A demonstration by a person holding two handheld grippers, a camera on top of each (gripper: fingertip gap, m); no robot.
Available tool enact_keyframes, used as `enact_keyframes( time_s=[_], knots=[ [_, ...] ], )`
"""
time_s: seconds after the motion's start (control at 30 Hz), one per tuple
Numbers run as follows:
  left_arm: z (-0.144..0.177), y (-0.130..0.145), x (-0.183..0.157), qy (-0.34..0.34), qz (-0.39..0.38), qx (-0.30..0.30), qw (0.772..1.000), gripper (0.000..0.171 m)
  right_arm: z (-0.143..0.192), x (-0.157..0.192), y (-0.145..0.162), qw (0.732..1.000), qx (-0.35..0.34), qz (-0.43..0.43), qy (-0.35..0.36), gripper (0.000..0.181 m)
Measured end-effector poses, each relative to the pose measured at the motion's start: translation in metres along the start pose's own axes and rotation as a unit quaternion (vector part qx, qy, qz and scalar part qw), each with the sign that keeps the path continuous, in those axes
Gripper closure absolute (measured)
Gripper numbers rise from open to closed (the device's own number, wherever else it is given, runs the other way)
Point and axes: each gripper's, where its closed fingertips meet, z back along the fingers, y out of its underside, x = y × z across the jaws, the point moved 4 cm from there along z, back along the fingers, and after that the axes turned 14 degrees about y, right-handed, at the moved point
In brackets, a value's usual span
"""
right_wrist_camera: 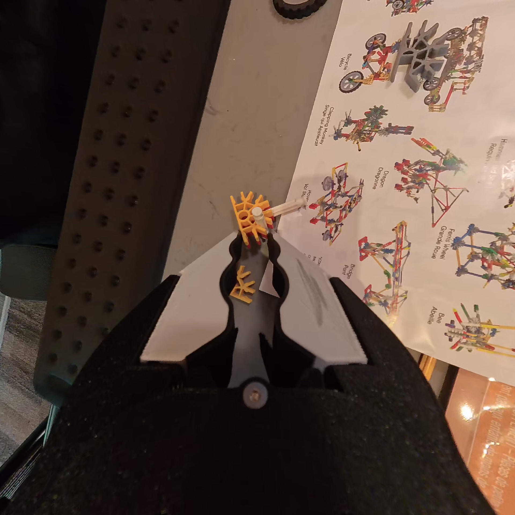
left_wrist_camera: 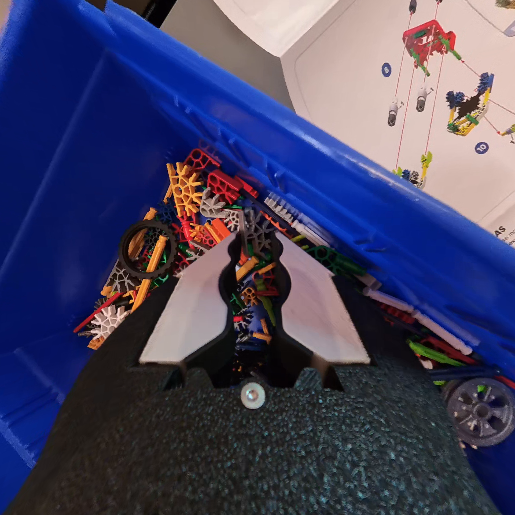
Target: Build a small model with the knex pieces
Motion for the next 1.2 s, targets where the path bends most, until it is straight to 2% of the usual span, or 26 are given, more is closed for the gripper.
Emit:
enact_keyframes(
  time_s=[0.6,1.2],
  knots=[
    [0.015,-0.002,0.015,-0.047,0.012,-0.031,0.998,0.153,0.003,-0.001,0.001,1.0,0.001,0.007,0.007,0.164],
    [0.024,-0.007,0.021,-0.067,0.018,-0.059,0.996,0.153,0.005,-0.001,0.0,1.0,-0.003,0.008,0.01,0.164]
  ],
)
